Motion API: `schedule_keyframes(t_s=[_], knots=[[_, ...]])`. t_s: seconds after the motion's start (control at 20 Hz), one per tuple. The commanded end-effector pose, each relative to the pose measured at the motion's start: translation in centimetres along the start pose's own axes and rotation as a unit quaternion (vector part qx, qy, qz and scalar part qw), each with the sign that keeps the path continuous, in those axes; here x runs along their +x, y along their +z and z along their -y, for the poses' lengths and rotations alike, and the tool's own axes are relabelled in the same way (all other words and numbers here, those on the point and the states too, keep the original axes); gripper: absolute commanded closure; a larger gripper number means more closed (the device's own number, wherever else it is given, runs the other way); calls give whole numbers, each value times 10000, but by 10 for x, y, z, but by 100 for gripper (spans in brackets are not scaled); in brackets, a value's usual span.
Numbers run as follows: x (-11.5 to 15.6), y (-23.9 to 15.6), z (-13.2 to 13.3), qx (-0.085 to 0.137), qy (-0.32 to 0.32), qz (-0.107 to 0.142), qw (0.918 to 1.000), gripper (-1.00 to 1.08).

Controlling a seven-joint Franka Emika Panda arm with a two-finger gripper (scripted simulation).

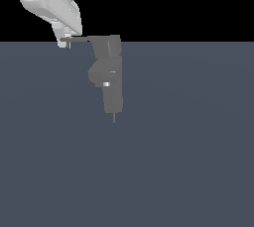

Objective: Turn on the faucet by rotating a designated handle.

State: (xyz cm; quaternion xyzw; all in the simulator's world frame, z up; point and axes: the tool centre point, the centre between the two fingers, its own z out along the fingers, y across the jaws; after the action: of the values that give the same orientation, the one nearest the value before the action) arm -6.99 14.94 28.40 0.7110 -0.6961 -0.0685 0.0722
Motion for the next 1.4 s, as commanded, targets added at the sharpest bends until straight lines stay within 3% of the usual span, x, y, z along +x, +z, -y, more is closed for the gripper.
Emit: schedule_keyframes(t_s=[0.0, 0.75, 0.85, 1.35], knots=[[11, -2, -7, 0, 42, -2, 10000, 108], [45, -4, -49, 9, 24, 7, 10000, 108], [38, 0, -48, -25, -22, -14, 10000, 108], [102, -2, -51, -7, 2, -1, 10000, 108]])
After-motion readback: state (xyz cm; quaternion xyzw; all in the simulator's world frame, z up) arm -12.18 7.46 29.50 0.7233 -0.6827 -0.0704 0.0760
